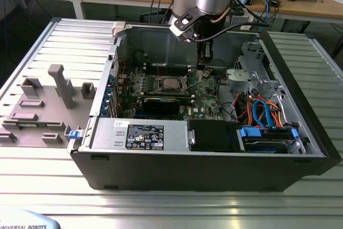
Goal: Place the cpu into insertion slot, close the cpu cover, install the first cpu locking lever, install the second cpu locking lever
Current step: 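Close the cpu cover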
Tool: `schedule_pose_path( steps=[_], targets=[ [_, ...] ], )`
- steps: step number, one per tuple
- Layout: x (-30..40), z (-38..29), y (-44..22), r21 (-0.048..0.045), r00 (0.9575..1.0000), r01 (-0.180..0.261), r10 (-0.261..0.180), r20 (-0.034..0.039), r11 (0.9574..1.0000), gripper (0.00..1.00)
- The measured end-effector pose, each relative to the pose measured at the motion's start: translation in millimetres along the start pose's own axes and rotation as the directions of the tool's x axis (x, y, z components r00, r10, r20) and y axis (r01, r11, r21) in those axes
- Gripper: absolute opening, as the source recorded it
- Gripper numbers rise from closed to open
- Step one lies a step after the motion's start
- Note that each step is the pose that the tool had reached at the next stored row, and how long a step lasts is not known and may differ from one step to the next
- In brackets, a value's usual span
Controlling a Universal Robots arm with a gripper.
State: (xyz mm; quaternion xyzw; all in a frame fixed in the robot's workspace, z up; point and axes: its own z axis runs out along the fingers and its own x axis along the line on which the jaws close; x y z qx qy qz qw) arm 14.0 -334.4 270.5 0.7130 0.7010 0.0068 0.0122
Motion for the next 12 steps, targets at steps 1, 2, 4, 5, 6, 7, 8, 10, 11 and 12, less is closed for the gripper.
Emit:
schedule_pose_path(
  steps=[1, 2, 4, 5, 6, 7, 8, 10, 11, 12],
  targets=[
    [0.0, 0.0, 0.0, 0.0000, 1.0000, 0.000, 0.000, 0.0000, 1.0000, 0.11],
    [0.0, 0.0, 0.0, 0.0000, 1.0000, 0.000, 0.000, 0.0000, 1.0000, 0.11],
    [0.1, 0.5, 1.2, 0.0001, 1.0000, 0.000, 0.000, -0.0004, 1.0000, 0.11],
    [0.1, 1.1, 2.8, 0.0003, 1.0000, 0.000, 0.000, -0.0003, 1.0000, 0.11],
    [0.1, 1.6, 4.4, 0.0006, 1.0000, 0.000, 0.000, 0.0000, 1.0000, 0.11],
    [0.2, 2.9, 8.8, 0.0014, 1.0000, 0.000, 0.000, 0.0000, 1.0000, 0.11],
    [0.2, 3.6, 11.2, 0.0016, 1.0000, 0.000, 0.000, 0.0000, 1.0000, 0.11],
    [0.3, 6.0, 16.8, 0.0025, 1.0000, 0.000, 0.000, 0.0000, 1.0000, 0.11],
    [0.4, 7.2, 18.4, 0.0029, 1.0000, 0.000, 0.000, 0.0000, 1.0000, 0.11],
    [0.4, 9.2, 21.0, 0.0036, 1.0000, 0.000, 0.000, 0.0000, 1.0000, 0.11]
  ],
)
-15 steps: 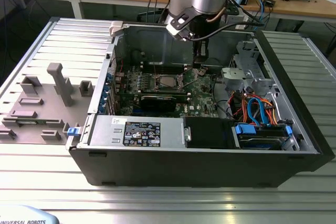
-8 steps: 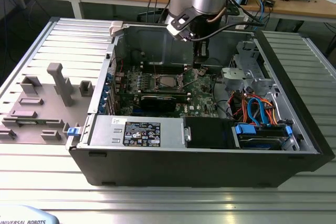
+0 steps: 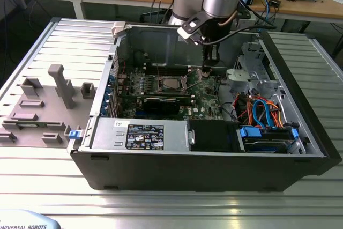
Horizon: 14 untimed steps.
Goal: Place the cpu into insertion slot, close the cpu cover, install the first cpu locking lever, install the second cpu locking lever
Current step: 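Close the cpu cover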
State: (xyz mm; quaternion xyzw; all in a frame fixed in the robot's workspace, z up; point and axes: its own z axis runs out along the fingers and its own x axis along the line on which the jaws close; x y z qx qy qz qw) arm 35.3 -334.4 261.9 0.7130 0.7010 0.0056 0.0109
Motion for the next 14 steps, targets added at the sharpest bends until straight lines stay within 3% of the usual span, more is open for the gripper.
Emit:
schedule_pose_path(
  steps=[4, 6, 7, 9, 14],
  targets=[
    [0.2, 8.4, 6.3, 0.0028, 1.0000, 0.000, 0.000, 0.0000, 1.0000, 0.11],
    [0.3, 17.1, 9.0, 0.0061, 1.0000, 0.000, 0.000, -0.0007, 1.0000, 0.11],
    [0.2, 17.9, 0.5, 0.0103, 1.0000, 0.000, 0.000, -0.0058, 0.9999, 0.11],
    [0.0, 17.7, -6.5, 0.0108, 1.0000, 0.000, 0.000, -0.0094, 0.9999, 0.11],
    [0.0, 17.7, -8.5, 0.0108, 0.9999, 0.000, 0.000, -0.0104, 0.9999, 0.11]
  ],
)
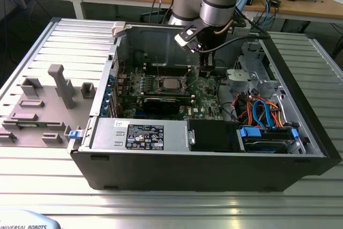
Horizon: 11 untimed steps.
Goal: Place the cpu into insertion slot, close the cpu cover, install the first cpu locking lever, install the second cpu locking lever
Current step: 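Close the cpu cover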
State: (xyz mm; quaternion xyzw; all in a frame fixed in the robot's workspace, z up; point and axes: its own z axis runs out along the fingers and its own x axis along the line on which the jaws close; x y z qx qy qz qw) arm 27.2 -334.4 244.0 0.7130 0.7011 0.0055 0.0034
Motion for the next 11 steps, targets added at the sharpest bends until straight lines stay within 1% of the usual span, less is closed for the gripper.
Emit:
schedule_pose_path(
  steps=[11],
  targets=[
    [-0.1, -0.1, -3.6, 0.0001, 1.0000, 0.000, 0.000, -0.0015, 1.0000, 0.11]
  ],
)
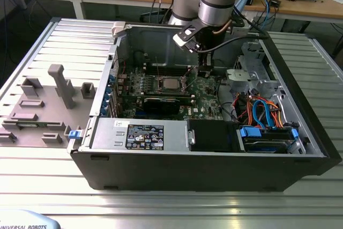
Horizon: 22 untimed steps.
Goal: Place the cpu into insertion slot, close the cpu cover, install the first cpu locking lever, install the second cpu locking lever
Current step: 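Close the cpu cover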
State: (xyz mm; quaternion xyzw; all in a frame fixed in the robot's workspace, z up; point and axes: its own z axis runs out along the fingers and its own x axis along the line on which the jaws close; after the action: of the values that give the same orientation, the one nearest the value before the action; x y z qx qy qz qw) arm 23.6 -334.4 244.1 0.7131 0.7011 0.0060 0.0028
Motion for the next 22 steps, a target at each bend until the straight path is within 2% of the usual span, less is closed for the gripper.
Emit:
schedule_pose_path(
  steps=[22],
  targets=[
    [-0.2, -0.1, -12.4, 0.0000, 1.0000, 0.000, 0.000, 0.0000, 1.0000, 0.11]
  ],
)
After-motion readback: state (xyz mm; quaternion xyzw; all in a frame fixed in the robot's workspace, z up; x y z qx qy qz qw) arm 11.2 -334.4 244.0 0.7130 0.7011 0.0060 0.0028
